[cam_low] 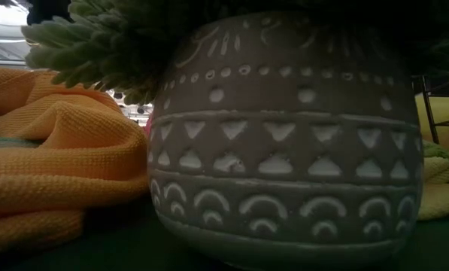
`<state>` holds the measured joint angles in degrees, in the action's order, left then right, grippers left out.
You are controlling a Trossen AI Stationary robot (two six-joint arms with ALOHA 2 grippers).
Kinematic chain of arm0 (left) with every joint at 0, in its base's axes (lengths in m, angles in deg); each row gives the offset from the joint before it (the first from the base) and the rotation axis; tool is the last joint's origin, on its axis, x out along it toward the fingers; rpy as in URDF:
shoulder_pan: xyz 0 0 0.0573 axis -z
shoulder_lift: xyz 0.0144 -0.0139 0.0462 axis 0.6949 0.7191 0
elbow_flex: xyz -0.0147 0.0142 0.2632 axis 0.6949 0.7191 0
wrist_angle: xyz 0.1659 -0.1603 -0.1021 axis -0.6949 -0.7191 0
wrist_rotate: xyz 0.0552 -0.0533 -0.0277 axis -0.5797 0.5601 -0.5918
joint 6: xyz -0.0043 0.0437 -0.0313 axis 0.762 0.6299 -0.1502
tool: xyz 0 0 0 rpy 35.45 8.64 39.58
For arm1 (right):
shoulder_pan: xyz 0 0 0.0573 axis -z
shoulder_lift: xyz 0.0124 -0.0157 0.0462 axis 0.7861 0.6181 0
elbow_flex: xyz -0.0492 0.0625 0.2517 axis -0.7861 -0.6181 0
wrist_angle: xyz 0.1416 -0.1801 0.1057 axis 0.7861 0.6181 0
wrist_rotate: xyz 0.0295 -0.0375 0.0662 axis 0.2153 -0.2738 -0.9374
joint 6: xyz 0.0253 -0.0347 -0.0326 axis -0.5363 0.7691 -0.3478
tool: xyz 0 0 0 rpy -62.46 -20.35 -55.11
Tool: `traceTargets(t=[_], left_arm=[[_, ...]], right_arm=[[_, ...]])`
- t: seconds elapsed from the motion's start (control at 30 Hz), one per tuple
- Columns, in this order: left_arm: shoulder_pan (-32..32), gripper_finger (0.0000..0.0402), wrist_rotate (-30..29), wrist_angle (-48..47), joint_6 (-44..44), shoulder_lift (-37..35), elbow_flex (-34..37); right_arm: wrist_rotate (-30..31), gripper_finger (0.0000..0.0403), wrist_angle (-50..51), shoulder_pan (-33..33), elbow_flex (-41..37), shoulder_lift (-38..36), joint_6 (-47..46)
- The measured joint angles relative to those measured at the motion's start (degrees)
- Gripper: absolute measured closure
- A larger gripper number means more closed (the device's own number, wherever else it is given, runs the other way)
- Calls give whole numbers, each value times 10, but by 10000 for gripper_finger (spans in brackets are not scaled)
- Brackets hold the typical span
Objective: Sort microfiber towel by color & place in baskets
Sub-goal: Put the pink microfiber towel into the white bin
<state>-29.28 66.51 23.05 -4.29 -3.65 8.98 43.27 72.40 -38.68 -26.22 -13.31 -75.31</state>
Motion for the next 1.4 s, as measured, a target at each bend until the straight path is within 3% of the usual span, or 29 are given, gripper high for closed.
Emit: traceTargets(t=[0.6, 0.7, 0.83, 1.07, 1.4], left_arm=[[-1, 271, -2, 2, 2, 37, 0], [-1, 272, -24, -1, 2, 37, 0], [-1, 288, -58, -1, 2, 37, 0], [-12, 329, -62, -2, 2, 37, 0], [-25, 330, -62, 2, 2, 40, 0]], right_arm=[[-7, 136, 0, 0, 0, 0, 0], [-7, 136, 0, 0, 0, 0, 0], [-7, 136, 0, 0, 0, 0, 0], [-7, 136, 0, 0, 0, 0, 0], [-7, 136, -1, 0, 0, 0, 0]])
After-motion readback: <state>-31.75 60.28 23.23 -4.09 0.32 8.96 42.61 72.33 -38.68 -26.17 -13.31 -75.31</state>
